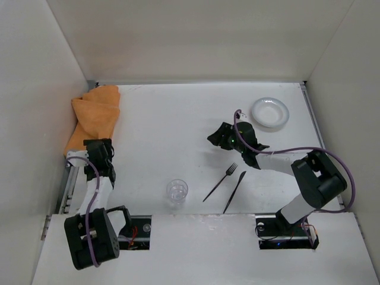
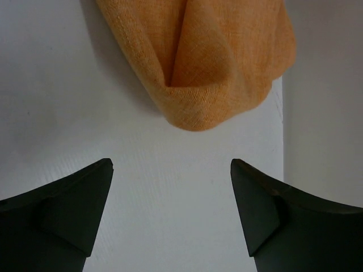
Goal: Set the dinner table for one person
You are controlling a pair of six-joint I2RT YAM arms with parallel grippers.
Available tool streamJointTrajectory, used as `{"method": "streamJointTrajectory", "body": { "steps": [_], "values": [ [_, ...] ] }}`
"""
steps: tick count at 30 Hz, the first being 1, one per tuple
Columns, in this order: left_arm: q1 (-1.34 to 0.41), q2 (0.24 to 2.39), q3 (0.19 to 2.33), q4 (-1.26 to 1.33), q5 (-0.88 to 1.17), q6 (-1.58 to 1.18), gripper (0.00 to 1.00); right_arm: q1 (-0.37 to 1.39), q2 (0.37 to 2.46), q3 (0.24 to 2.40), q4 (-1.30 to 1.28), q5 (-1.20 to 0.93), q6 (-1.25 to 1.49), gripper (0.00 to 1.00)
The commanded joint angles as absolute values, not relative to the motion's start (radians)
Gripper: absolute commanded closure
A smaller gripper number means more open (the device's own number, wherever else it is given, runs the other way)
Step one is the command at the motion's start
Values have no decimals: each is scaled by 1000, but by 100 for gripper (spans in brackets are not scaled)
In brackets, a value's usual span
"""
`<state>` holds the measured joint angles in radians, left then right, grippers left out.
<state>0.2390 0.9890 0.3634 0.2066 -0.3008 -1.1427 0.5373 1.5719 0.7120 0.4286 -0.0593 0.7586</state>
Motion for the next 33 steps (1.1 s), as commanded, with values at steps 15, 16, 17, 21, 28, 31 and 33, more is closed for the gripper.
{"method": "streamJointTrajectory", "body": {
  "steps": [15,16,17,21,28,31,33],
  "values": [
    [354,1445,570,531,-216,-1229,14,562,1611,775,472,-121,742,43],
    [348,1466,587,535,-210,-1218,19,562,1611,775,472,-121,742,43],
    [338,1483,598,540,-201,-1207,28,562,1611,775,472,-121,742,43],
    [289,1540,609,561,-193,-1203,60,562,1611,775,472,-121,741,43],
    [108,1640,595,663,-118,-1197,90,562,1601,769,472,-120,741,43],
    [-11,1666,591,707,-91,-1174,92,562,1601,767,474,-118,741,43],
    [-106,1683,597,724,-75,-1151,93,562,1600,767,474,-117,741,43]
  ]
}}
